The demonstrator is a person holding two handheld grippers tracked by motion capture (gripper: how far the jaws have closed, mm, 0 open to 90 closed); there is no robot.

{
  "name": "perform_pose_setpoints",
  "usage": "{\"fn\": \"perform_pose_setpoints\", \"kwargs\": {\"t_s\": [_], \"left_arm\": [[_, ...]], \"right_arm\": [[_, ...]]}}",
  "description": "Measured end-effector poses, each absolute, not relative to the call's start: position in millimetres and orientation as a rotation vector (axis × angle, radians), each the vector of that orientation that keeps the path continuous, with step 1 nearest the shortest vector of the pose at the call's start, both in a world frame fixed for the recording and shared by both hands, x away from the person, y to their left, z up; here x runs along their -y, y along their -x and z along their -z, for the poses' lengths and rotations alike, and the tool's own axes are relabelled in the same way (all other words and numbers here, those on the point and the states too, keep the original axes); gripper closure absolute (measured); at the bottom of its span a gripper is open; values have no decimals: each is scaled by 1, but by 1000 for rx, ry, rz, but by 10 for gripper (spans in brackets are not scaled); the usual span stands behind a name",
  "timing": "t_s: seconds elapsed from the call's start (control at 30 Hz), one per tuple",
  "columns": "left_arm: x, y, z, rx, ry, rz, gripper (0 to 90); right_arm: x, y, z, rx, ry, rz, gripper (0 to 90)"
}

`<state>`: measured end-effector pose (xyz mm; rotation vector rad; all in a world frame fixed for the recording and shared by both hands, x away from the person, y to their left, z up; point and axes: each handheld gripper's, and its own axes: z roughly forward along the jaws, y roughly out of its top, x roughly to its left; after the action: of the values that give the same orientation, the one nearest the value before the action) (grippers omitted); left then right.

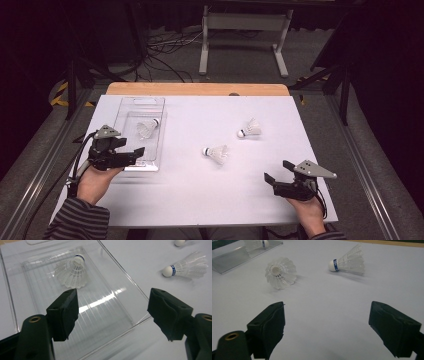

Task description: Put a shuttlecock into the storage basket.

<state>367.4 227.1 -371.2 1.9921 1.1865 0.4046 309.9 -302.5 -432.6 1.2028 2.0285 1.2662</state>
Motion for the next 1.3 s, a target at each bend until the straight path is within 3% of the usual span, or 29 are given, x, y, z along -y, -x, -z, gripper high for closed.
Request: {"fn": "perform_pose_setpoints", "kwargs": {"t_s": [1.3], "left_arm": [[-248, -327, 384, -1130, -1879, -497, 228]], "right_arm": [[302, -310, 433, -2025, -1207, -1262, 144]]}}
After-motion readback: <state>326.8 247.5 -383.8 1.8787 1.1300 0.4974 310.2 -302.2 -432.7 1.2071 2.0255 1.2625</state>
